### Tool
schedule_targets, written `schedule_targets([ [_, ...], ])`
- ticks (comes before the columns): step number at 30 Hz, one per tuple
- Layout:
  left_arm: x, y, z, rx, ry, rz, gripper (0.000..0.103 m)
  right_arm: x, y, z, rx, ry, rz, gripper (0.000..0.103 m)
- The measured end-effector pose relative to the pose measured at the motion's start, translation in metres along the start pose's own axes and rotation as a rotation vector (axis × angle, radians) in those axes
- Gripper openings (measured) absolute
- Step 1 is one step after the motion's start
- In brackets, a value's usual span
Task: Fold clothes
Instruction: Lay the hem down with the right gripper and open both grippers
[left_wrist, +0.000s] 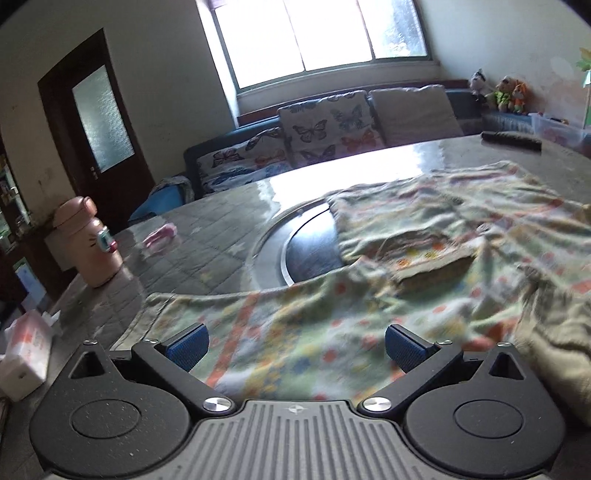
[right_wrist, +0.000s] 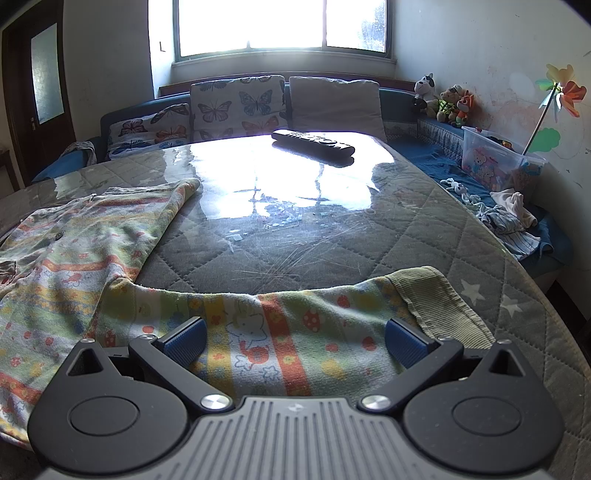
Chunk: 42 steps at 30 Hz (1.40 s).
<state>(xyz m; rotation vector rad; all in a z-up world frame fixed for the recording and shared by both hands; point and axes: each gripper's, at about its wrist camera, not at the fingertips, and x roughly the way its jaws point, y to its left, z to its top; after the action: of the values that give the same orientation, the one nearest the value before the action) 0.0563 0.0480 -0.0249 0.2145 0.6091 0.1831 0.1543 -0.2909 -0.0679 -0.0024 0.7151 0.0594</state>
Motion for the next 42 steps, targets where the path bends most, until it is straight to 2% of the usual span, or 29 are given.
schedule_targets([
  [6, 0.0, -0.021, 0.022, -0.014, -0.043, -0.099, 0.103, 0.0, -0.001, 0.0, 0.0, 0.006, 0.003, 0.103],
  [14, -0.004, -0.043, 0.038, 0.002, -0.073, -0.185, 0.103, -0.011, 0.005, 0.006, 0.006, -0.007, 0.001, 0.103],
  [18, -0.006, -0.054, 0.04, 0.018, -0.077, -0.213, 0.103, -0.004, 0.008, 0.014, -0.002, 0.003, -0.018, 0.103],
  [26, -0.008, -0.065, 0.045, 0.045, -0.084, -0.239, 0.103, 0.001, -0.012, 0.013, 0.044, 0.015, -0.093, 0.103],
  [32, -0.007, -0.078, 0.047, 0.069, -0.08, -0.272, 0.103, -0.027, -0.036, -0.006, 0.076, -0.011, -0.147, 0.103],
  [39, -0.008, -0.094, 0.053, 0.095, -0.088, -0.309, 0.103, -0.051, -0.062, -0.025, 0.163, -0.032, -0.163, 0.102],
  [42, -0.008, -0.101, 0.055, 0.107, -0.088, -0.322, 0.103, -0.055, -0.066, -0.027, 0.175, -0.038, -0.163, 0.099],
])
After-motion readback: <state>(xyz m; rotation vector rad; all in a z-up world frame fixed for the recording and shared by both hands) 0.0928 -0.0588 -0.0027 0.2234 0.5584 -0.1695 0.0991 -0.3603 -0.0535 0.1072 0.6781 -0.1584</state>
